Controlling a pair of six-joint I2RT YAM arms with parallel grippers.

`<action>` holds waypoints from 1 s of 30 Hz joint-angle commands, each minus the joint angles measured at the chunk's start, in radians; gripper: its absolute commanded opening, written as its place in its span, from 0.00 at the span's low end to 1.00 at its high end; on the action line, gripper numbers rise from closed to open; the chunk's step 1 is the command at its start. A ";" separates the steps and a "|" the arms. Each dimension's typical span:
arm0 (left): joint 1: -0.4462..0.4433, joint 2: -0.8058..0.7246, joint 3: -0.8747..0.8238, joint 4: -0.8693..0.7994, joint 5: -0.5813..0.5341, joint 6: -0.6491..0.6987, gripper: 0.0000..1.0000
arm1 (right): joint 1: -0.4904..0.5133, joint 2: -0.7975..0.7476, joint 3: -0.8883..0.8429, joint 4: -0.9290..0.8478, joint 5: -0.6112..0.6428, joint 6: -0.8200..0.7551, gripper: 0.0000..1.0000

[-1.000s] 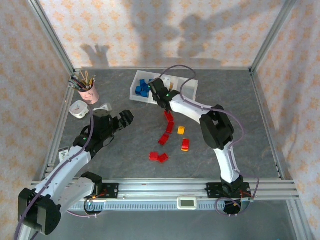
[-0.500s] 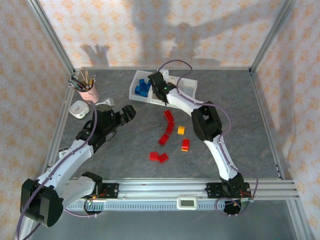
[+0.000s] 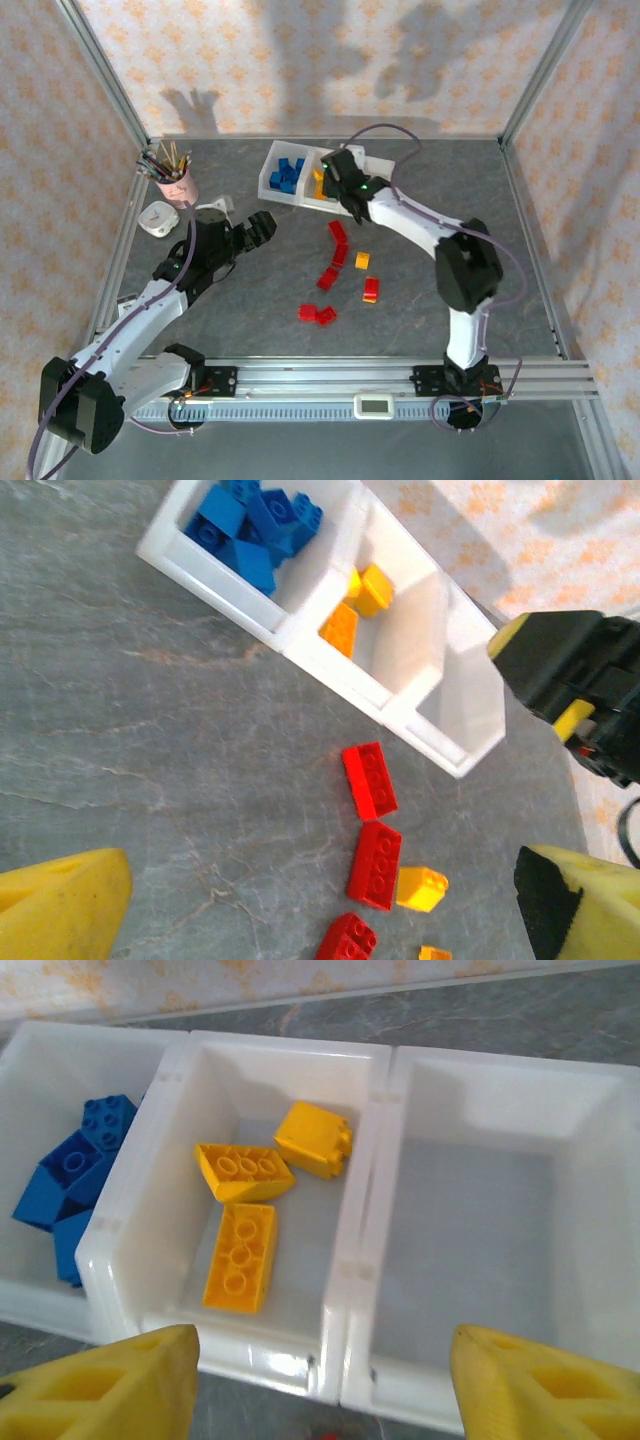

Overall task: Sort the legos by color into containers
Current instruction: Place the lego in the container, then pick up the lego from the center of the table.

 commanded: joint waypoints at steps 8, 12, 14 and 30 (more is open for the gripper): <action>-0.170 -0.034 -0.059 0.068 -0.046 -0.018 0.99 | 0.003 -0.238 -0.423 -0.045 -0.020 0.154 0.76; -0.184 -0.048 -0.108 0.123 -0.046 -0.057 0.99 | 0.004 -0.257 -0.524 0.023 -0.098 0.162 0.78; -0.187 -0.046 -0.117 0.130 -0.043 -0.066 0.99 | 0.011 -0.233 -0.535 0.036 -0.117 0.169 0.78; -0.197 -0.038 -0.115 0.111 -0.078 -0.070 0.99 | 0.045 -0.112 -0.549 0.101 -0.110 0.147 0.51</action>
